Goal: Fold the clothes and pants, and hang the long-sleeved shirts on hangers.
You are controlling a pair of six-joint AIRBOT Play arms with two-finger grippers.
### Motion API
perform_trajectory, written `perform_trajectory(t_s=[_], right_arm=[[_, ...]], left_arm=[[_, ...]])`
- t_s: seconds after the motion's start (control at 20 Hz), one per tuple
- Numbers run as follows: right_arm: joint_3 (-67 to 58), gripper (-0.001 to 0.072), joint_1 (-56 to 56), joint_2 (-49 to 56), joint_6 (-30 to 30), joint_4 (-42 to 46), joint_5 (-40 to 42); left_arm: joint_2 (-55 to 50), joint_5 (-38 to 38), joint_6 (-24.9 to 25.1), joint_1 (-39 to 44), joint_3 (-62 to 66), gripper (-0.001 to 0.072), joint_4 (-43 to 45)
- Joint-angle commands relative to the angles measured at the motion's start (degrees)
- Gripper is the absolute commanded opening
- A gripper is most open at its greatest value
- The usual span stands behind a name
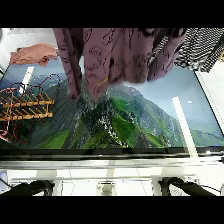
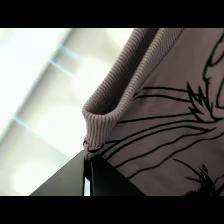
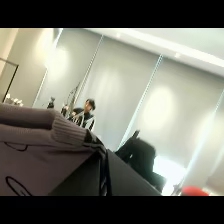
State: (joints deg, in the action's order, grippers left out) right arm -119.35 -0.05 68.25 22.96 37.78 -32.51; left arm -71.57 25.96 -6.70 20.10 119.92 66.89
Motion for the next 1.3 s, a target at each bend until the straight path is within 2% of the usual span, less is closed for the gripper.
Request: perform_trajectory(t_s=[0.0, 0.15, 0.35, 0.55, 0.8, 1.0, 1.15, 1.25], right_arm=[[0.13, 0.0024, -0.02, -7.28, 1.18, 4.11, -5.18], [0.13, 0.0025, -0.02, -13.66, 5.11, 7.45, -13.86], [0.13, 0.0025, -0.02, -19.71, 11.50, 14.71, -22.75], [1.92, 0.0026, -0.02, -19.74, 17.79, 18.75, -34.56], [16.61, 0.0025, -0.02, -17.35, 21.42, 22.53, -37.05], [31.82, 0.0027, -0.02, -12.09, 21.14, 24.35, -32.41], [41.86, 0.0027, -0.02, -8.74, 20.81, 26.71, -20.76], [44.50, 0.0023, -0.02, -6.67, 19.58, 26.56, -15.28]], left_arm=[[5.40, 4.24, 1.16, 2.80, 1.33, 0.0028, 2.36], [10.69, 13.31, -0.28, 6.82, 1.31, 0.0028, 7.87], [15.54, 24.76, -14.21, 9.51, 1.16, 0.0028, 19.71], [16.31, 34.03, -22.82, 9.53, -2.97, 0.0028, 21.09], [11.34, 42.93, -32.28, 9.46, -12.79, 0.0029, 21.44], [5.11, 39.26, -37.13, 6.67, -23.47, 0.0028, 21.38], [1.92, 25.73, -39.78, 3.32, -31.85, 0.0027, 21.29], [0.09, 17.55, -39.80, 2.10, -33.51, 0.0027, 21.14]])
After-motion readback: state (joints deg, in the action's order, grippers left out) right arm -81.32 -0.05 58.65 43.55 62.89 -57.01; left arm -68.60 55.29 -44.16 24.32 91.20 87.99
